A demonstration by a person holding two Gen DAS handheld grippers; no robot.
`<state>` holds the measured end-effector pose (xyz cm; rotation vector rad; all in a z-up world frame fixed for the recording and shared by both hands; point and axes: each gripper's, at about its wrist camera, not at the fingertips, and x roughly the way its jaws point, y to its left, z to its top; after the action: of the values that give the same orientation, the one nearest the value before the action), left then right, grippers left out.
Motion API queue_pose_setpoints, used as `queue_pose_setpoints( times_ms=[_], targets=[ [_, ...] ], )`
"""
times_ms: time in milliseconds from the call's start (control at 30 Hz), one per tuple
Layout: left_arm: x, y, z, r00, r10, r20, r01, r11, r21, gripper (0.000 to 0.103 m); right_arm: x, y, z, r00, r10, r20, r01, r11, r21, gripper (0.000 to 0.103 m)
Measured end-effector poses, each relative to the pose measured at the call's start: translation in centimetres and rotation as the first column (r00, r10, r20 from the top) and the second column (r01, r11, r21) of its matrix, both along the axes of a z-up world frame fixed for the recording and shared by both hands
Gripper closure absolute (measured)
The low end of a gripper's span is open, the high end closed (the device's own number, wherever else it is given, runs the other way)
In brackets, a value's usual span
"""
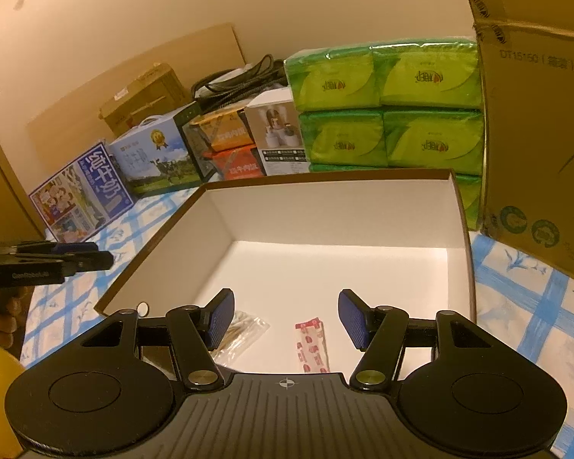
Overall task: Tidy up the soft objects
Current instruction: 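Move the right tool to the red snack packet and grasp its edge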
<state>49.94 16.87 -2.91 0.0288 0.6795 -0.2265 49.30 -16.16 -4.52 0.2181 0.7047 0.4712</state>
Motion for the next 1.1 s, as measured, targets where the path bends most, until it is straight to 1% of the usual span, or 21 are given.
queue_pose_setpoints(
  times_ms=[133,333,467,600,667,733,867,933,1033,1067,1100],
  targets=[
    [-2.2,1.8,0.5,0.999,0.055,0.0,-0.055,0.998,-0.008,0.054,-1.4,-0.7,0.6,1.0,0.002,0.004,-0.002,1.0,0.01,0.043],
    [-6.7,4.8,0.8,0.988,0.148,-0.035,-0.149,0.989,-0.006,0.055,-4.9,-2.3,1.7,1.0,-0.003,0.007,0.003,1.0,0.03,0.043],
    [-11.1,5.9,1.1,0.982,0.187,-0.036,-0.187,0.982,0.004,0.055,-7.9,-3.4,2.3,1.0,-0.007,-0.001,0.007,0.998,0.058,0.043],
    [-15.7,6.1,0.9,0.976,0.212,-0.05,-0.212,0.977,0.012,0.055,-11.3,-4.2,2.5,1.0,0.004,-0.019,-0.002,0.996,0.093,0.043],
    [-18.2,6.0,0.3,0.971,0.229,-0.065,-0.229,0.973,0.009,0.055,-12.9,-4.4,2.3,0.999,0.01,-0.03,-0.007,0.995,0.101,0.043],
    [-20.5,6.0,-0.5,0.963,0.251,-0.099,-0.253,0.967,-0.008,0.055,-14.4,-4.2,2.1,0.999,0.027,-0.046,-0.022,0.994,0.111,0.043],
    [-24.8,5.1,-2.5,0.944,0.292,-0.156,-0.295,0.955,0.005,0.055,-17.0,-3.1,1.1,0.992,0.07,-0.104,-0.053,0.987,0.153,0.043],
    [-26.4,4.6,-3.6,0.93,0.31,-0.197,-0.313,0.95,0.012,0.055,-18.0,-2.0,0.5,0.985,0.106,-0.133,-0.083,0.982,0.168,0.043],
    [-28.3,3.6,-5.0,0.916,0.328,-0.232,-0.333,0.943,0.016,0.056,-19.3,0.1,-0.1,0.975,0.157,-0.158,-0.131,0.978,0.162,0.043],
    [-28.8,3.3,-5.4,0.911,0.335,-0.24,-0.341,0.94,0.021,0.06,-19.6,1.0,-0.2,0.969,0.184,-0.167,-0.158,0.974,0.161,0.043],
    [-29.3,3.1,-5.7,0.907,0.342,-0.245,-0.348,0.937,0.018,0.061,-20.0,1.8,-0.5,0.963,0.207,-0.174,-0.18,0.971,0.158,0.043]
  ],
)
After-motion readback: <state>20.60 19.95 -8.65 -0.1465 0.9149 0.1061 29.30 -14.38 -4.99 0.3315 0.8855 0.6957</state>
